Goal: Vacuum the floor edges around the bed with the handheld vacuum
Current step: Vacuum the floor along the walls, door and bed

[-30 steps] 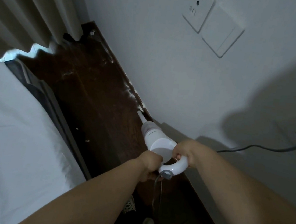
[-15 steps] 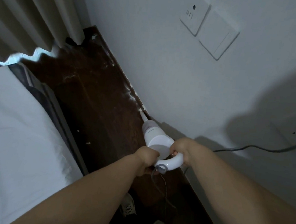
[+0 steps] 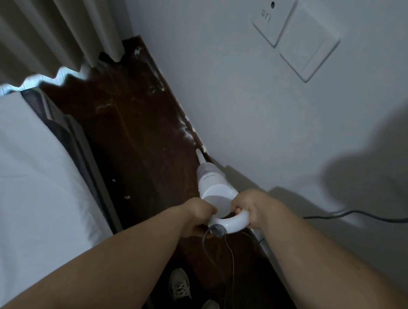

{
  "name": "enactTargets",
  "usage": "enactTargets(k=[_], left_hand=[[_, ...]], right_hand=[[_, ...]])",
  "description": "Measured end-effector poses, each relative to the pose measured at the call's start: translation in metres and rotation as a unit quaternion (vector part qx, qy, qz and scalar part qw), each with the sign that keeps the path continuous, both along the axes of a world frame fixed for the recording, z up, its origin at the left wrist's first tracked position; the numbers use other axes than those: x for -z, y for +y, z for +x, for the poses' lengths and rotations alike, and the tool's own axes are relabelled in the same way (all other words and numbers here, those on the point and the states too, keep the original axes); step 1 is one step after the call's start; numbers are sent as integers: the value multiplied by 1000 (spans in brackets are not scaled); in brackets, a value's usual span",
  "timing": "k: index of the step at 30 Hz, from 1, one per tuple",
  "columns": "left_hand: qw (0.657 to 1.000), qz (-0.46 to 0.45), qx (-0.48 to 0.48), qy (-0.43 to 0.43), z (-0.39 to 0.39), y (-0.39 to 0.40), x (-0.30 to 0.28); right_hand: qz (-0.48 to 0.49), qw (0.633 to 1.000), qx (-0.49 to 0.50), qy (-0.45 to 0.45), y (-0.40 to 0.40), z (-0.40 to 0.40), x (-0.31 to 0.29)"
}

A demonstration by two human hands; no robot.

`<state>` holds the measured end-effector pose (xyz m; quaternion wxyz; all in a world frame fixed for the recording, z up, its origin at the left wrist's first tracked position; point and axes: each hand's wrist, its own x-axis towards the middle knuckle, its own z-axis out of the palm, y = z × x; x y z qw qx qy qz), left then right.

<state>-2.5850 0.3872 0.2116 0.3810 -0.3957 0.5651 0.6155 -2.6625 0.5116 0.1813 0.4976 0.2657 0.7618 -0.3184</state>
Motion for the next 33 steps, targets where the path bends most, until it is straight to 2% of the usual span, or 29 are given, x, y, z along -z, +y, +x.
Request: enactTargets(k=[7, 14, 24, 33], left_hand=[[1000, 13, 14, 8, 14, 21, -20], [1000, 22, -12, 11, 48, 46, -39], [999, 15, -32, 40, 118, 125, -58], [999, 19, -16, 44, 158, 184, -58]], right_hand=[[-4, 1000, 22, -1, 23, 11, -12], [-9, 1000, 18, 24, 43, 44, -28], [-30, 997, 33, 64, 117, 115, -66], [-40, 995, 65, 57, 181, 166, -84]])
